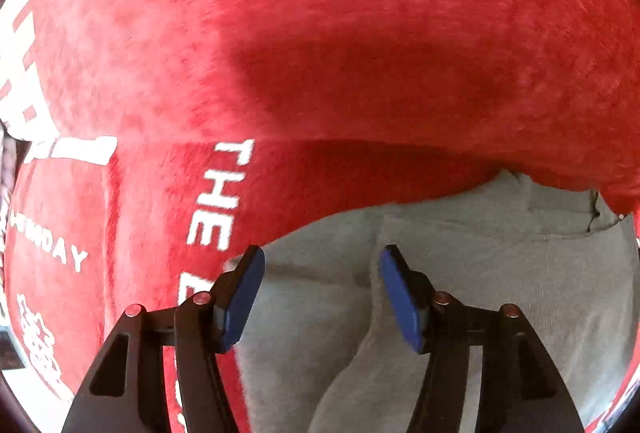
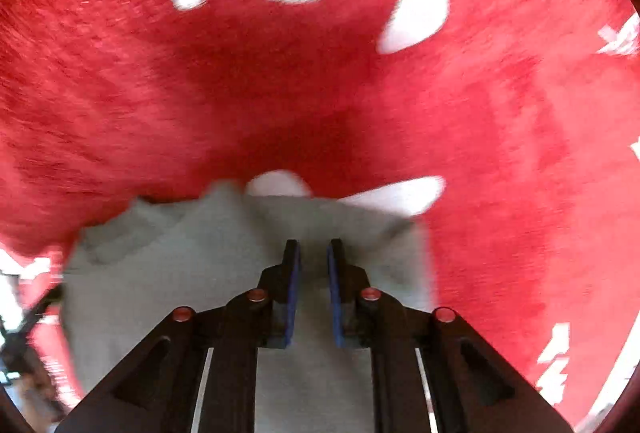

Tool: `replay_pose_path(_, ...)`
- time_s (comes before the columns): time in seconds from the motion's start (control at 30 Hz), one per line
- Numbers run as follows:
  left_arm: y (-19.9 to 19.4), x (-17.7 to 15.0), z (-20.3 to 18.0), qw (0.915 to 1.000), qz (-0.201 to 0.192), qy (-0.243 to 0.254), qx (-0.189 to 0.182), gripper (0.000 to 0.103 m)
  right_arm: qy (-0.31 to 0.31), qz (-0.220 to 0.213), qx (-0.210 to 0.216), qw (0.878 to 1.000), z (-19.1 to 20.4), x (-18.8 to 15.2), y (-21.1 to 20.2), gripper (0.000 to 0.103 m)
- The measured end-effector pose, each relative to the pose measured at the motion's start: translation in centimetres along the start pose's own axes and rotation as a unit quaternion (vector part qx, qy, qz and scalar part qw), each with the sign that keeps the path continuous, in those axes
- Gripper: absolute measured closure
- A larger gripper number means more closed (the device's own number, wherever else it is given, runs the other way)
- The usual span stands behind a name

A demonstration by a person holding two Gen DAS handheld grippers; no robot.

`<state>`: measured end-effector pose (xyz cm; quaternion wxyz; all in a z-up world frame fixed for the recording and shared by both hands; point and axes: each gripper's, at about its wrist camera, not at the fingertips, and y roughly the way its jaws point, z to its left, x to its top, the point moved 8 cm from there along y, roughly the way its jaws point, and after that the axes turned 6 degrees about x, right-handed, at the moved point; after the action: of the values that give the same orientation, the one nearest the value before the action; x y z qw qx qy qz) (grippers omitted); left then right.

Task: Fold small clothes
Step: 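Lift and fold the held edge over the shirt with both grippers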

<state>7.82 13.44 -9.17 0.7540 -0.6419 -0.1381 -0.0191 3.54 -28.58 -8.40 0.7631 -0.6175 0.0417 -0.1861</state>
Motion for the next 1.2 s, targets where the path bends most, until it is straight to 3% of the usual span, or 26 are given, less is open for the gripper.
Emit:
replay_pose_path(0.07,-0.4,-0.4,1.1,1.0,0.008,-0.005,0.0,0.041,0.023,0.0,0.021,1.0,-0.4,-0.5,-0.8,0.088)
replay_pose_path(0.2,-2.4,-3.1,2.6,0.9984,0.017,-0.017,-0.051,0.041,0.028,0.003,0.049,0.998,-0.5,-2.9,-3.2,0.077)
replay_pose_path(0.27,-3.2,-5.6,2.7,0.9958,0.034,-0.02,-0.083,0.041,0.033,0.009,0.061,0.998,-0.8,-4.9,-4.3,0.059)
replay_pose_path(0.4,-4.0,-10.6,4.0,0.9904,0.071,-0.037,-0.113,0.041,0.071,0.025,0.095,0.993,-1.9,-10.0,-6.3,0.059)
replay_pose_path(0.53,-4.3,-16.0,4.9,0.9854,0.104,-0.06,-0.121,0.041,0.124,0.044,0.118,0.984,-3.1,-15.4,-7.8,0.056)
replay_pose_path(0.67,-3.7,-19.9,4.7,0.9795,0.135,-0.076,-0.129,0.041,0.209,0.048,0.133,0.968,-4.3,-20.4,-8.3,0.056)
replay_pose_path(0.77,-3.5,-21.2,4.5,0.979,0.136,-0.086,-0.125,0.041,0.265,0.049,0.156,0.95,-6.0,-21.7,-7.7,0.055)
replay_pose_path(0.83,-3.5,-21.4,4.5,0.98,0.127,-0.092,-0.122,0.041,0.304,0.046,0.188,0.933,-5.9,-21.6,-6.2,0.056)
replay_pose_path(0.93,-3.8,-21.7,4.6,0.981,0.118,-0.099,-0.119,0.043,0.336,0.025,0.218,0.916,-6.1,-20.8,-5.8,0.055)
replay_pose_path(0.97,-3.9,-21.7,4.6,0.9814,0.116,-0.1,-0.116,0.051,0.334,0.026,0.218,0.917,-6.0,-20.7,-5.8,0.071)
replay_pose_path(1.0,-4.2,-21.9,4.7,0.9822,0.11,-0.096,-0.118,0.077,0.317,0.03,0.212,0.924,-5.6,-20.3,-5.9,0.093)
replay_pose_path(1.03,-4.7,-22.0,4.9,0.9806,0.111,-0.092,-0.133,0.09,0.303,0.032,0.205,0.93,-5.2,-19.8,-5.9,0.095)
replay_pose_path(1.1,-5.8,-21.9,4.4,0.9858,0.095,-0.067,-0.121,0.093,0.24,0.031,0.186,0.952,-4.1,-18.8,-7.3,0.095)
replay_pose_path(1.2,-6.8,-22.4,4.0,0.9914,0.075,-0.03,-0.103,0.094,0.192,0.029,0.169,0.966,-3.8,-18.5,-8.7,0.095)
